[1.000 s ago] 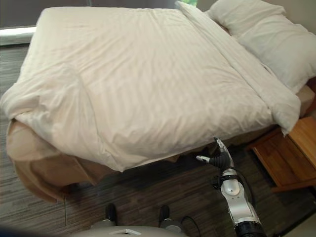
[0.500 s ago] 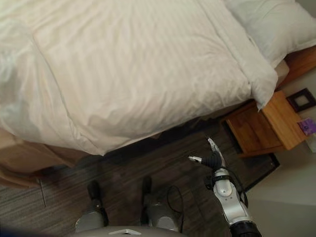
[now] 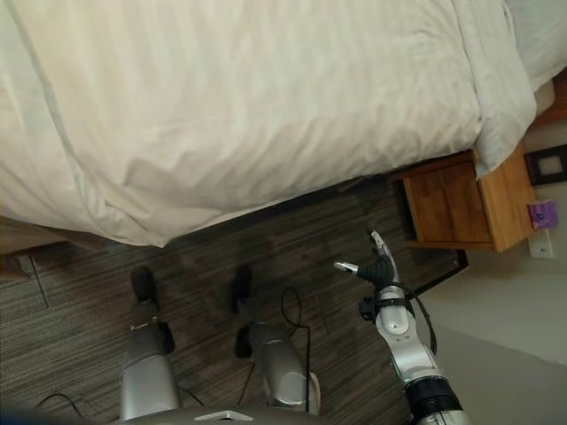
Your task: Making the bed.
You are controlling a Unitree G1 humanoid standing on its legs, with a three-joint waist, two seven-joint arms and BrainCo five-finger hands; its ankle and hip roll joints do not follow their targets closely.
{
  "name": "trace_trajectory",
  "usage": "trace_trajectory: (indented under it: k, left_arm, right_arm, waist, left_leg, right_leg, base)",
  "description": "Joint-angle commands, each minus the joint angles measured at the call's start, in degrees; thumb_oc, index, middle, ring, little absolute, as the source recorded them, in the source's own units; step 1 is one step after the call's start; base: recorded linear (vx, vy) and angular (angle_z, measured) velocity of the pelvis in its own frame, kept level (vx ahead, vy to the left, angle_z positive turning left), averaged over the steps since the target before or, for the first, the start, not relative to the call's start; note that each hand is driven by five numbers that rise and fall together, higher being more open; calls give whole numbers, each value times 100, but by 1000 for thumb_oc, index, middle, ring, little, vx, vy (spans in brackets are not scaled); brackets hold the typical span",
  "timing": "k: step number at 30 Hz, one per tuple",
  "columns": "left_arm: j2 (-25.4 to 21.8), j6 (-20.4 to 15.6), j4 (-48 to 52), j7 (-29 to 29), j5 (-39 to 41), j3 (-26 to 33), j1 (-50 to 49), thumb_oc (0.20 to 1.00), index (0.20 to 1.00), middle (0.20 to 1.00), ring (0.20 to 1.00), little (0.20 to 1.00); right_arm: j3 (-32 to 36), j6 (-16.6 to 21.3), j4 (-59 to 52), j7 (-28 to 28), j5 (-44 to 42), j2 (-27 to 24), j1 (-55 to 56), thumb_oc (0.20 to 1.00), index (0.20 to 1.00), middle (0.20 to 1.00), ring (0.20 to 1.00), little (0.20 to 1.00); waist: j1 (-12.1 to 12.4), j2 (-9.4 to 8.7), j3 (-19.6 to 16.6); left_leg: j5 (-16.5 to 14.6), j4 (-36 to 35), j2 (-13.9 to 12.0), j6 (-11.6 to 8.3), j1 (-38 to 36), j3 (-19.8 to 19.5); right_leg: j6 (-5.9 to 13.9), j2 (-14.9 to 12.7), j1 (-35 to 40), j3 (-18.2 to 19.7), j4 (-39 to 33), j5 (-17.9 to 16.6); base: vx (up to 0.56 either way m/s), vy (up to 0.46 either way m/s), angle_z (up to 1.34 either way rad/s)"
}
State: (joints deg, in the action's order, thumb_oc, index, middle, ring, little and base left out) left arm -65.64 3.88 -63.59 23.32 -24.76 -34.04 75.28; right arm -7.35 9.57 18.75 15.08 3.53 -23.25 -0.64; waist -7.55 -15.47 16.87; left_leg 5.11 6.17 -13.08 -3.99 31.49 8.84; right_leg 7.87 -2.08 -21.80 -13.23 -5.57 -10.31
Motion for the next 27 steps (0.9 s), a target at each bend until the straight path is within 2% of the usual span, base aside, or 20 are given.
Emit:
trace_trajectory:
  k: [1,2,4,6,8,9,10,11,13,15,16,17,18,19,20,23,24,25,26,27]
  left_arm:
    - [-318,-141,361,39,368,122,79,200,200,200,200,200]
    - [-508,-165,603,67,368,267,-126,200,200,200,200,200]
    - [-649,-182,799,86,404,565,-479,200,200,200,200,200]
    - [-760,-254,1088,152,627,1318,-1295,200,200,200,200,200]
    - [-760,-362,1405,220,879,2198,-2373,200,200,200,200,200]
    - [-669,-365,1563,246,923,2630,-2935,200,200,200,200,200]
    - [-517,-385,1764,243,997,3299,-3752,200,200,200,200,200]
    - [-375,-383,1904,261,1016,3653,-4235,200,200,200,200,200]
    - [114,-402,2242,262,1066,4607,-5568,200,200,200,200,200]
    - [565,-375,2383,241,1056,5153,-6398,200,200,200,200,200]
    - [797,-367,2399,229,1069,5323,-6716,200,200,200,200,200]
    - [800,-366,2406,228,1068,5337,-6731,200,200,200,200,200]
    - [1110,-377,2151,190,1108,5536,-7133,200,200,200,200,200]
    - [1125,-377,2169,187,1104,5565,-7173,200,200,200,200,200]
    - [1410,-366,2077,146,1114,5696,-7532,200,200,200,200,200]
    - [1636,-348,1944,128,1119,5780,-7796,200,200,200,200,200]
    - [1716,-339,1772,105,1127,5761,-7863,282,282,282,282,282]
    - [1783,-326,1314,61,1076,5761,-8004,702,702,702,702,702]
    - [1828,-292,975,1,1072,5756,-8039,1000,1000,1000,1000,1000]
    - [1818,-296,758,-31,1072,5729,-8045,1000,1000,1000,1000,1000]
  right_arm:
    - [213,213,-508,43,-27,-130,-16,1000,1000,1000,1000,1000]
    - [271,226,-702,-37,21,-164,25,1000,1000,1000,1000,1000]
    - [312,235,-838,-75,55,-206,80,1000,1000,1000,1000,1000]
    - [392,225,-1000,-123,85,-225,166,1000,1000,1000,1000,1000]
    - [492,202,-967,-163,51,-226,162,1000,1000,1000,1000,1000]
    - [549,181,-938,-177,46,-203,169,1000,1000,1000,1000,1000]
    - [574,163,-919,-195,53,-265,183,1000,1000,1000,1000,1000]
    - [643,134,-883,-207,62,-294,198,1000,1000,1000,1000,1000]
    - [784,120,-853,-226,18,-335,233,1000,1000,1000,1000,1000]
    - [917,107,-951,-270,3,-375,268,1000,1000,1000,1000,1000]
    - [985,118,-1032,-288,-3,-399,283,1000,1000,1000,1000,1000]
    - [978,118,-1032,-288,-3,-402,282,1000,1000,1000,1000,1000]
    - [1162,138,-1262,-319,40,-466,319,1000,1000,1000,1000,1000]
    - [1150,131,-1275,-322,39,-476,328,1000,1000,1000,1000,1000]
    - [1310,162,-1524,-402,46,-529,394,1000,1000,1000,1000,1000]
    - [1416,204,-1717,-466,-58,-546,417,1000,1000,1000,1000,1000]
    - [1441,216,-1761,-505,-123,-553,410,1000,1000,1000,1000,1000]
    - [1440,240,-1832,-615,-219,-557,455,1000,1000,1000,1000,1000]
    - [1453,251,-1861,-663,-256,-575,477,1000,1000,1000,1000,1000]
    - [1457,256,-1876,-698,-284,-585,501,1000,1000,1000,1000,1000]
  waist:
    - [129,306,33]
    - [234,389,-6]
    - [289,448,-8]
    - [403,533,-9]
    - [636,604,-46]
    - [732,632,-71]
    - [797,707,-112]
    - [892,748,-153]
    - [1022,866,-237]
    - [1107,972,-346]
    - [1174,1007,-391]
    - [1164,1010,-391]
    - [1323,1079,-511]
    - [1290,1091,-513]
    - [1393,1144,-632]
    - [1492,1185,-750]
    - [1533,1204,-816]
    - [1593,1216,-920]
    - [1624,1217,-977]
    - [1623,1225,-1009]
  left_leg:
    - [-184,-1117,257,-156,-1085,21]
    - [-214,-1117,285,-145,-1205,29]
    - [-234,-1117,301,-141,-1312,34]
    - [-264,-1117,332,-141,-1453,33]
    - [-290,-1117,373,-146,-1607,30]
    - [-306,-1117,406,-140,-1684,15]
    - [-321,-1117,433,-144,-1773,-12]
    - [-335,-1117,470,-142,-1852,-42]
    - [-364,-1117,536,-149,-1996,-133]
    - [-384,-1117,595,-158,-2121,-253]
    - [-392,-1117,621,-171,-2171,-321]
    - [-392,-1117,622,-171,-2173,-325]
    - [-379,-1117,661,-191,-2222,-436]
    - [-379,-1117,661,-193,-2227,-455]
    - [-382,-1117,699,-211,-2278,-545]
    - [-367,-1117,707,-240,-2316,-637]
    - [-363,-1117,720,-261,-2334,-690]
    - [-350,-1117,715,-286,-2369,-732]
    - [-346,-1117,714,-294,-2388,-759]
    - [-353,-1117,716,-292,-2403,-781]
  right_leg:
    - [713,-753,121,-47,57,169]
    - [713,-786,257,-76,57,229]
    - [713,-806,361,-95,57,248]
    - [713,-852,556,-137,57,330]
    - [713,-921,741,-235,57,404]
    - [713,-951,840,-268,57,433]
    - [713,-993,977,-331,57,486]
    - [702,-1030,1094,-402,57,530]
    - [674,-1094,1339,-547,57,643]
    - [647,-1144,1594,-717,57,733]
    - [630,-1161,1716,-821,57,783]
    - [630,-1161,1721,-826,57,784]
    - [598,-1196,1915,-1007,57,859]
    - [599,-1195,1933,-1028,57,865]
    - [570,-1202,2099,-1197,57,932]
    - [551,-1216,2253,-1361,57,986]
    - [538,-1204,2324,-1437,57,1012]
    - [530,-1202,2426,-1545,57,1047]
    - [524,-1200,2474,-1604,57,1059]
    - [522,-1199,2504,-1629,57,1065]
  base:
    - [29,-27,7]
    - [29,-20,8]
    - [47,-36,6]
    - [55,-52,8]
    - [61,-46,16]
    - [65,-68,7]
    - [91,-67,3]
    - [94,-76,21]
    - [82,-68,40]
    - [70,-57,54]
    - [40,-35,52]
    - [43,-58,46]
    - [26,-34,39]
    - [38,-58,40]
    - [23,-33,31]
    - [24,-21,17]
    - [19,-7,10]
    - [18,-6,11]
    - [17,5,9]
    - [16,27,7]
